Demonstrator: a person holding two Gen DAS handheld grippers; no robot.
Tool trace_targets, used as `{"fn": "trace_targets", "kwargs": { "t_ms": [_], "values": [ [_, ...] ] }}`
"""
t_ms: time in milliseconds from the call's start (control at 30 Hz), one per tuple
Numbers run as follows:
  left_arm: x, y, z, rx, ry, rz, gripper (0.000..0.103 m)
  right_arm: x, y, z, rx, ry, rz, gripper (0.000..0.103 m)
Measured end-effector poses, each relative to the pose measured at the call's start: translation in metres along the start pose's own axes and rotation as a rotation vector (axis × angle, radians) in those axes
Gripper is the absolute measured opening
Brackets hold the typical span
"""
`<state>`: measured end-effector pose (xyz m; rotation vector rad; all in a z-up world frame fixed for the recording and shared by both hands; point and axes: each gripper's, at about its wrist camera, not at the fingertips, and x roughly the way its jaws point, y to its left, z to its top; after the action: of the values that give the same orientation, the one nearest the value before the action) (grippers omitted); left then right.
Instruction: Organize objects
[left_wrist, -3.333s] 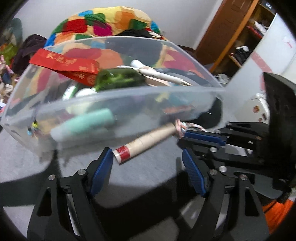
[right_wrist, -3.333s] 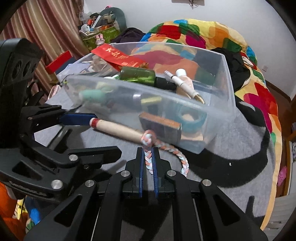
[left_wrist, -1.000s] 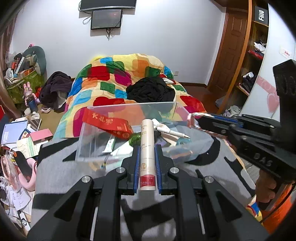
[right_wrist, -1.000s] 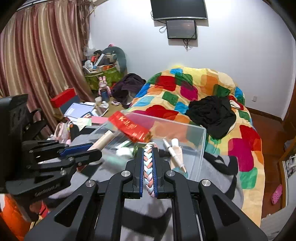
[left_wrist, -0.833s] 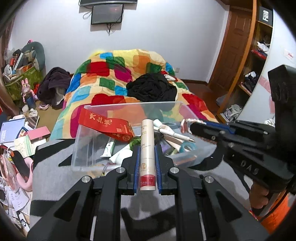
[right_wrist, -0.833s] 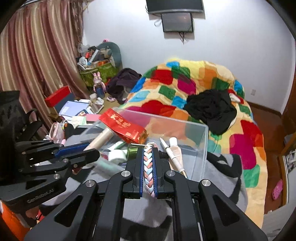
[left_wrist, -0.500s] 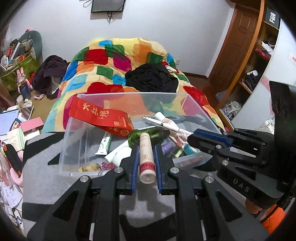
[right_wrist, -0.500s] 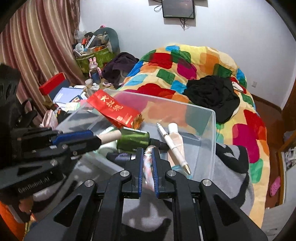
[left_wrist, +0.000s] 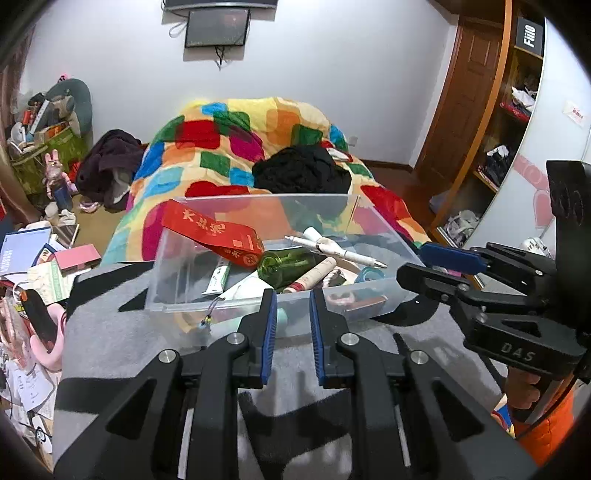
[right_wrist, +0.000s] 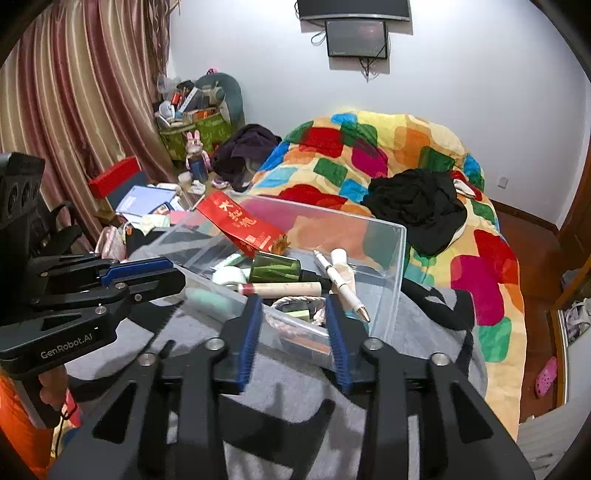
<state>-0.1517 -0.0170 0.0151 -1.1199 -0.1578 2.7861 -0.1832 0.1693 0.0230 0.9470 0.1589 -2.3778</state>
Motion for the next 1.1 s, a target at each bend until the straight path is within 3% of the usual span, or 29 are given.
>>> {"fn": "trace_targets", "kwargs": {
  "t_ms": [67, 200, 400, 567, 767, 1100],
  "values": [
    [-0.008, -0.001, -0.004, -0.004, -0.024, 0.011, 0.034, -0.008, 0.002, -0.003, 0.01, -0.024, 0.007, 0.06],
    [-0.022, -0.004, -0.013, 0.007, -0.07, 0.048, 0.058, -0.021, 0.006, -0.01, 0.003, -0.058, -0.006, 0.07],
    [-0.037, -0.008, -0.023, 0.02, -0.119, 0.085, 0.078, -0.032, 0.011, -0.019, 0.019, -0.096, -0.019, 0.085],
    [-0.043, -0.009, -0.033, 0.023, -0.131, 0.093, 0.084, -0.034, 0.012, -0.028, 0.034, -0.107, -0.031, 0.088],
    [-0.042, -0.01, -0.045, 0.016, -0.127, 0.11, 0.085, -0.036, 0.015, -0.038, 0.023, -0.124, -0.073, 0.089],
    [-0.042, -0.01, -0.05, 0.008, -0.126, 0.107, 0.085, -0.04, 0.025, -0.043, -0.009, -0.126, -0.058, 0.089]
  ]
}}
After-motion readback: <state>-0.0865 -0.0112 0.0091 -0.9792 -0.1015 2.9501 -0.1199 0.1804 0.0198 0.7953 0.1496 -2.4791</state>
